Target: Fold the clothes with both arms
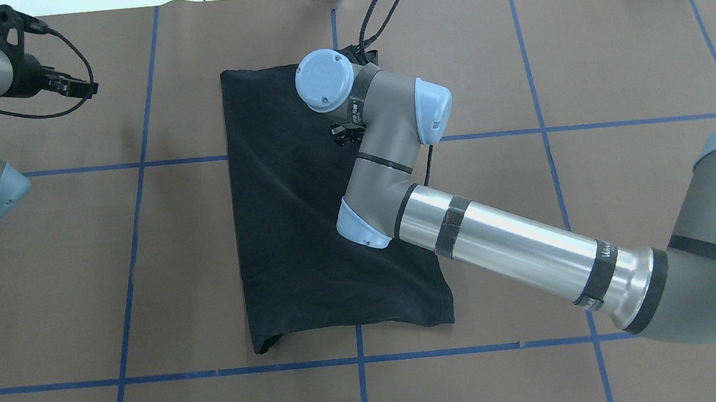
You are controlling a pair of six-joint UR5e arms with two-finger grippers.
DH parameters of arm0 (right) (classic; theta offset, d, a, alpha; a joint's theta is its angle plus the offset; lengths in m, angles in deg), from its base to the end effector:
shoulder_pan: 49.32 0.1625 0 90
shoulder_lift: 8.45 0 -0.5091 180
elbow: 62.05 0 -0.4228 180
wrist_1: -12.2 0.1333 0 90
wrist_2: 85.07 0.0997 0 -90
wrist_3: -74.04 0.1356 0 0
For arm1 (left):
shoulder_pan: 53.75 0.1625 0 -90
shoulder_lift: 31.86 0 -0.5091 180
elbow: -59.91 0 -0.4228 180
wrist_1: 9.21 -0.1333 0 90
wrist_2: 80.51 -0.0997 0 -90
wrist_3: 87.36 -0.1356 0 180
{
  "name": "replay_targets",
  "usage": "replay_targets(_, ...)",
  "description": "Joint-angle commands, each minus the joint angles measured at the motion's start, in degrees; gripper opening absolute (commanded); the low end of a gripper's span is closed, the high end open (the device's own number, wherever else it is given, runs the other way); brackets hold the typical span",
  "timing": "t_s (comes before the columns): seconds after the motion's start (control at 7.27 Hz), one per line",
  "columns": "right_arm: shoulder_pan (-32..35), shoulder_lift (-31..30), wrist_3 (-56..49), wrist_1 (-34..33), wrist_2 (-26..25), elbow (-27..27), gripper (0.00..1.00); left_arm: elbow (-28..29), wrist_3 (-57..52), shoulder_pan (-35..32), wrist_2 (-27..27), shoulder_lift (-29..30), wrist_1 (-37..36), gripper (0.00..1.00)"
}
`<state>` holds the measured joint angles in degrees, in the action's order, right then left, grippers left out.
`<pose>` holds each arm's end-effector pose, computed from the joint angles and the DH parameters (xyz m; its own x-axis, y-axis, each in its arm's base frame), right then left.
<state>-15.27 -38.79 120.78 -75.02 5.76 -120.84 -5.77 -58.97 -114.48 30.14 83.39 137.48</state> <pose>-0.7274 -0.6501 0.2825 0.8954 -0.2220 0.3861 0.0823 0.9345 0.3463 0.3168 -0.7401 0.5999 0.7145 0.4089 -0.5677 0.0885 0.7520 0.6531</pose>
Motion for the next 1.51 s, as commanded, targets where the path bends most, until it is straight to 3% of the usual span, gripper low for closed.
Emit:
replay_targets(0.0, 0.3, 0.4, -0.9, -0.4, 0.1, 0.9, 0.99, 0.0, 0.0, 0.0, 0.0, 0.0, 0.0, 1.00)
replay_targets(1.1, 4.7, -5.1, -9.5, -1.3, 0.2, -0.6, 0.99, 0.1, 0.0, 0.0, 0.0, 0.0, 0.0, 1.00)
replay_targets(1.38, 6.1, -10.1, -11.1, -1.8, 0.8, -9.1, 0.99, 0.3, 0.1, 0.0, 0.0, -0.1, 1.1, 1.00)
